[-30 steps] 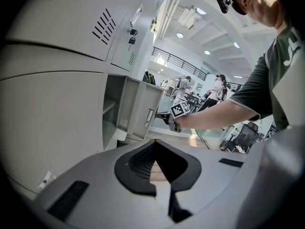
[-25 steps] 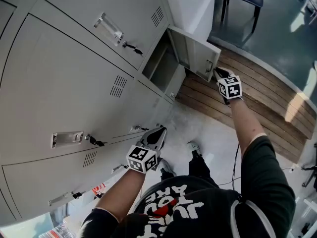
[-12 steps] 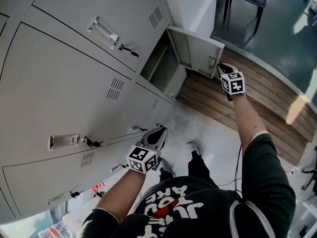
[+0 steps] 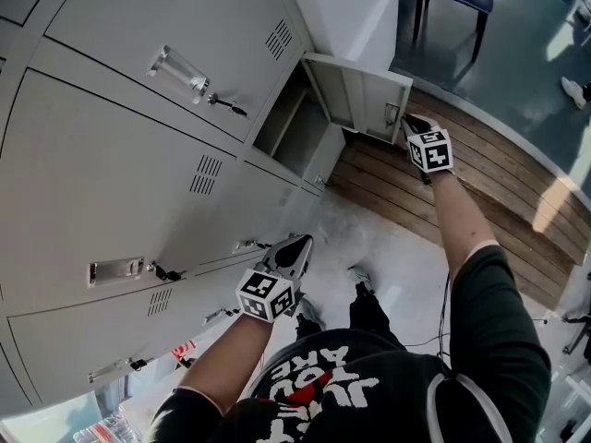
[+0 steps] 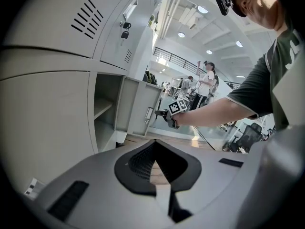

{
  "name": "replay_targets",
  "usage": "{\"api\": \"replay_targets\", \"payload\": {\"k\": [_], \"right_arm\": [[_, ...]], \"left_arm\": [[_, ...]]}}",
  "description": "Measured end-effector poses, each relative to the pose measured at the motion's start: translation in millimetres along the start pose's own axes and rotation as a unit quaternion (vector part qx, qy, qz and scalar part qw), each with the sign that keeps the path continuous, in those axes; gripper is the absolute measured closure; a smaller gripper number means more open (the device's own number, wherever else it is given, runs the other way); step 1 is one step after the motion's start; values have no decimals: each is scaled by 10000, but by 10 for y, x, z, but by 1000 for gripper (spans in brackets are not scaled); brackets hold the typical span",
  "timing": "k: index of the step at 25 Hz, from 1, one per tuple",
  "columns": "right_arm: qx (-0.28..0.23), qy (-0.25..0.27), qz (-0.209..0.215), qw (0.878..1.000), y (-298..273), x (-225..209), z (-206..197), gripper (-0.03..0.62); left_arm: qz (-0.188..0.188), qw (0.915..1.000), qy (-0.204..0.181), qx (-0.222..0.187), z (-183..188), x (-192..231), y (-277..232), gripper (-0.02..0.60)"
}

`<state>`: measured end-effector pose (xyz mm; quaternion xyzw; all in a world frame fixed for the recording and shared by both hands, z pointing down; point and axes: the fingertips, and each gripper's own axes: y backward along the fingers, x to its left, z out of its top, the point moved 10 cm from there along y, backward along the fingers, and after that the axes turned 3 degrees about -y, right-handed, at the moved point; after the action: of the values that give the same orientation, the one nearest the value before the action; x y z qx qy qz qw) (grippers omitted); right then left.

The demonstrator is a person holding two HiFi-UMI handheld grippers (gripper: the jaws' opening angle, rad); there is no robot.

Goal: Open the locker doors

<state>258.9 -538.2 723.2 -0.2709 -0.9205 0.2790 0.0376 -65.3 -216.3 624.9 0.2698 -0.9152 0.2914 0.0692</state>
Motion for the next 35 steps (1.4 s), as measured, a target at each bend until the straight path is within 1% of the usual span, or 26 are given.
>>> {"api": "replay_targets", "payload": {"k": [13,15,18,21,24,27,29,32,35], "right_arm": [[-8,-11,17,10000,-23,-40,25,526],[-8,-48,-33,10000,-6,-34,10,525],[28,-176,-172,9997,54,-46,-51,525],[162,-348,-177,9991,215,13,-252,525],[480,-475,85,9977,502,277,-644,525],[792,-740,556,9926,886,717,-1074,526],[899,-858,871,9884,1169,1059,-1251,530],[891,-964,1262,9833,1571,1588,-1263,542],[576,-1148,1459,9809,1905,2038,-1021,548]], "left_arm": [[19,10000,-12,48,47,-23,-23,580],[24,10000,-7,51,51,-30,-12,580],[25,10000,-17,39,64,-41,27,580],[42,10000,-22,-6,75,-56,96,580],[22,10000,-21,-91,99,-68,194,580],[-53,9998,-40,-203,138,-90,308,580],[-144,9994,-79,-314,187,-110,369,580],[-320,9980,-174,-514,288,-141,476,580],[-490,9960,-293,-691,387,-174,669,580]]}}
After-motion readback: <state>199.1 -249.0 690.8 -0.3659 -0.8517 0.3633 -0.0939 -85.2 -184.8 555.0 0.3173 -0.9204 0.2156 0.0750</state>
